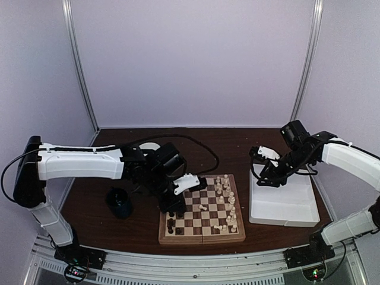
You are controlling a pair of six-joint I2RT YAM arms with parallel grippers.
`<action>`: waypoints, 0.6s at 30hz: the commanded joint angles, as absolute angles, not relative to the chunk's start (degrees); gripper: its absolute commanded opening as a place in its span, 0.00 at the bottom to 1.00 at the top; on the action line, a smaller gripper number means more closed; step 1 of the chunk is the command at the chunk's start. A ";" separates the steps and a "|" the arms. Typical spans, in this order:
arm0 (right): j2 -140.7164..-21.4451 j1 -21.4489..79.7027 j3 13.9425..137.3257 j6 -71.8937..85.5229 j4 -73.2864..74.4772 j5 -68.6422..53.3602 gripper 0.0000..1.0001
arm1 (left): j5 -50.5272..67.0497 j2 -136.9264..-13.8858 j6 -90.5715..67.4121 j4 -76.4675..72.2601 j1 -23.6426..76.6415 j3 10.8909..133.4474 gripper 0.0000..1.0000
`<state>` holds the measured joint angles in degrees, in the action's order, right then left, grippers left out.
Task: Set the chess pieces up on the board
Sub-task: Place the pawn on b7.
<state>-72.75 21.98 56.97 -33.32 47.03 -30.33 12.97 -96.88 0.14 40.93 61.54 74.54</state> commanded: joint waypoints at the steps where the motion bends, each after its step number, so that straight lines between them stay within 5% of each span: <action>1: -70.31 21.39 55.63 -34.54 44.49 -27.89 0.46 | 12.80 -92.90 5.89 35.84 61.64 69.75 0.04; 18: -70.35 19.95 55.28 -34.45 44.23 -29.13 0.48 | 11.95 -96.75 8.60 32.78 63.20 68.16 0.05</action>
<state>-70.50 20.21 55.86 -34.26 45.15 -29.47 11.40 -94.96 7.14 35.16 62.85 67.85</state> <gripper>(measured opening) 0.482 0.086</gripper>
